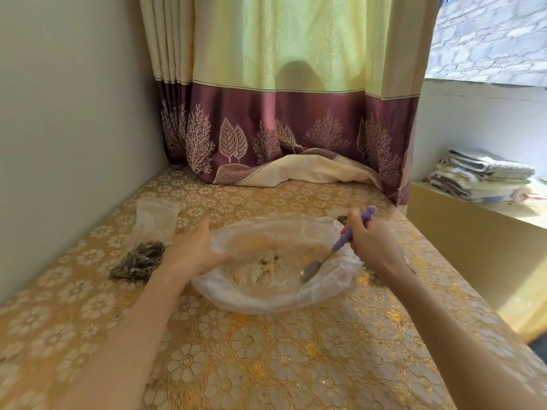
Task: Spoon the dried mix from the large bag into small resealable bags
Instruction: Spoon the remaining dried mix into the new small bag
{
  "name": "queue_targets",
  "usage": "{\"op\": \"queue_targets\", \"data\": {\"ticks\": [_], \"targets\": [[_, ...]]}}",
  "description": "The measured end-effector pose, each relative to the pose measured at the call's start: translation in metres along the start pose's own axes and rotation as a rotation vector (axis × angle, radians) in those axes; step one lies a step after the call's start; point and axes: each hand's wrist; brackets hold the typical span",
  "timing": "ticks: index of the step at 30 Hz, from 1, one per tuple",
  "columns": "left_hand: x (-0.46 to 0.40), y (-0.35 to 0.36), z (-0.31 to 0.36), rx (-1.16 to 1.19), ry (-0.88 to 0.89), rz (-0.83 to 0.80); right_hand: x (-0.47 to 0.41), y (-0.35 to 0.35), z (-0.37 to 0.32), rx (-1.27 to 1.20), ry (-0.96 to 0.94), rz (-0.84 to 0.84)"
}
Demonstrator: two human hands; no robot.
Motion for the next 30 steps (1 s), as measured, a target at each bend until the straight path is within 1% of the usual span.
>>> {"op": "queue_targets", "data": {"ticks": [2,6,10,14,20,26,30], "targets": [[0.002,-0.001,0.006,0.048,0.037,0.0,0.003,0.002,0.008,-0.052,0.02,-0.007],[0.001,-0.01,0.02,0.162,0.153,0.192,0.009,0.009,0.018,-0.174,0.104,-0.036],[-0.005,-0.021,0.031,0.109,0.243,0.31,0.015,0.019,0.025,-0.317,0.157,-0.035],[-0.009,-0.033,0.044,0.061,0.334,0.41,0.019,0.029,0.03,-0.362,0.192,-0.063],[-0.01,-0.043,0.06,0.02,0.414,0.457,0.022,0.04,0.035,-0.473,0.223,-0.097],[-0.003,-0.05,0.072,0.005,0.464,0.461,0.02,0.047,0.038,-0.542,0.257,-0.076],[0.001,-0.052,0.078,0.008,0.499,0.462,0.02,0.05,0.038,-0.581,0.277,-0.118]]}}
Point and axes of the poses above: each hand's wrist, its own x-axis away from the middle knuckle, its own y-axis out of the palm, z = x × y, and after that the axes turned 15 degrees about y, right-handed
